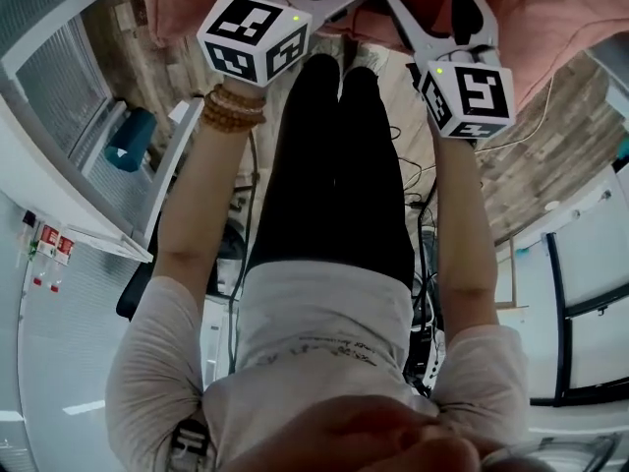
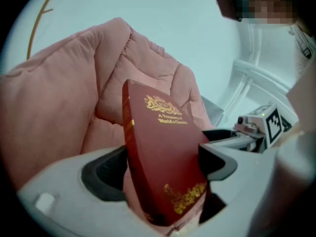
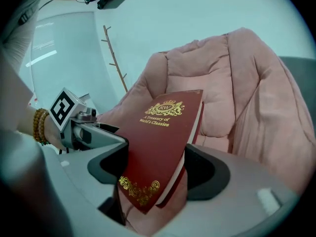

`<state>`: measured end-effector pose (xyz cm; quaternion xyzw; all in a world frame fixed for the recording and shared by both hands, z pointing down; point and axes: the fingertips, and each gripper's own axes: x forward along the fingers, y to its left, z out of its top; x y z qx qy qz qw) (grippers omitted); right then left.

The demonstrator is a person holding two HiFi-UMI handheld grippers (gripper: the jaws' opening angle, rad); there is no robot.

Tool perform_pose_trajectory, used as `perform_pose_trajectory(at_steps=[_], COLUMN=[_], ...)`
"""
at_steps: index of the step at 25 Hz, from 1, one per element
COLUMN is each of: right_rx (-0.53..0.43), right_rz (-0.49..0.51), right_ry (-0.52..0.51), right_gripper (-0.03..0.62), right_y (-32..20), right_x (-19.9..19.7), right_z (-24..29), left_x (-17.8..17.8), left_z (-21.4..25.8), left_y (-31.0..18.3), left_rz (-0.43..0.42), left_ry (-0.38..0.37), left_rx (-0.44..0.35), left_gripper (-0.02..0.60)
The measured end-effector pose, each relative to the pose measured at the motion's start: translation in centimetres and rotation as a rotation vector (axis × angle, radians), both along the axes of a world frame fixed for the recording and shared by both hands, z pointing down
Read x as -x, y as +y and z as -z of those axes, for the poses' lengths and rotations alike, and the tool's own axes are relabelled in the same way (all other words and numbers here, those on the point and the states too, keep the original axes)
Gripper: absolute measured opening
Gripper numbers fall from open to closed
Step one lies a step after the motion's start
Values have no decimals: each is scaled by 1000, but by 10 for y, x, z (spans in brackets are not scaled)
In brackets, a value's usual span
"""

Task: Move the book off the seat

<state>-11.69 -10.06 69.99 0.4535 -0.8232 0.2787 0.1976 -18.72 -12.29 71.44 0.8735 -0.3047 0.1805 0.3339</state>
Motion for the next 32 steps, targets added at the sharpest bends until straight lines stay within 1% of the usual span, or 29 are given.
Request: perform_pose_trajectory(at_steps=[6, 10, 16, 20, 26, 32], right_rx=[-41, -78, -156, -207, -275, -336], right_rz=[-15, -34, -53, -55, -62, -76], right_ry=[18, 23, 25, 21, 20, 28], right_gripper=[359, 356, 344, 344, 342, 339], right_y=[8, 14, 19, 23, 39, 61], right_x=[-11, -18, -24, -24, -19, -26], right_z=[70, 129, 226, 287, 373, 451], left_x=[-10, -16, -21, -20, -14, -20], left_z=[71, 131, 225, 287, 375, 456], left_y=[8, 14, 23, 28, 42, 61], left_rz=[0, 10, 43, 63, 71, 74], left_ry=[10, 9, 35, 35, 21, 21], left_rx=[-43, -81, -127, -164, -229, -298], left_gripper=[445, 436, 427, 419, 410, 402])
